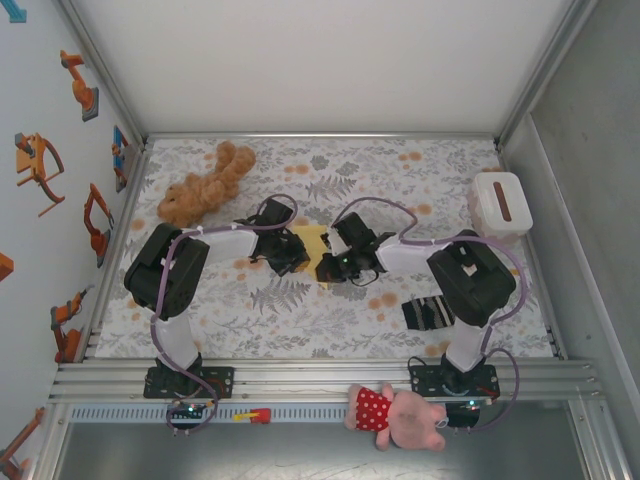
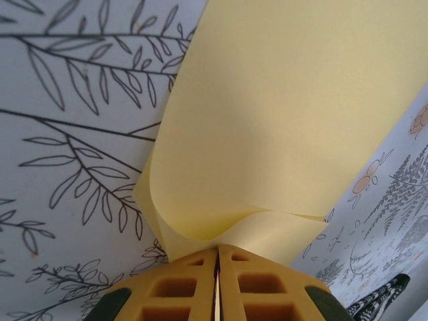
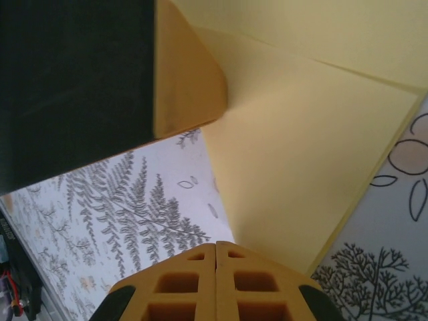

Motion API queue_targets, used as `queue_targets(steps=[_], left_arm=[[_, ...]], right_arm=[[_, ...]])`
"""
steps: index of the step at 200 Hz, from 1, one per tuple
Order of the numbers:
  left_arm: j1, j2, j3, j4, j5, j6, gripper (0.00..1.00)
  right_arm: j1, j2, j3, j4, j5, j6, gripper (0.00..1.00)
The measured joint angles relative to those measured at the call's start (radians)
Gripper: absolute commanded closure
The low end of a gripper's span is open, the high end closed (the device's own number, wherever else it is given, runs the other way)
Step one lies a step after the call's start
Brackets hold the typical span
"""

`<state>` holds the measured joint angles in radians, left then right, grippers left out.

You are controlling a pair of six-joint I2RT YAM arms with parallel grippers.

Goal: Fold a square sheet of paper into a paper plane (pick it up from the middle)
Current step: Third fold the triangle at the center of the table.

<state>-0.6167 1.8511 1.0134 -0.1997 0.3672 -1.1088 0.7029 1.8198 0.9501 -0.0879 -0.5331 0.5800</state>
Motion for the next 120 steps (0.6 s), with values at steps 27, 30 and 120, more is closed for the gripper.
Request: queue_targets(steps=[27,30,120], left_arm=[[0.000,-0.002,0.004,-0.005,-0.001,0.018,0.88],[0.000,-0.002,0.006,-0.008,-0.001,0.021,0.88],[0.021,-0.140,-0.087,0.161,0.018,0.200,0.88]], right_arm=[[-0.001,0.024,0.004,-0.024,0.013,-0.001,1.00],[-0.001,0.024,0.008,-0.029,0.015,-0.001,1.00],[-0.001,0.053,0.084,-0.150,0.048,-0.031,1.00]])
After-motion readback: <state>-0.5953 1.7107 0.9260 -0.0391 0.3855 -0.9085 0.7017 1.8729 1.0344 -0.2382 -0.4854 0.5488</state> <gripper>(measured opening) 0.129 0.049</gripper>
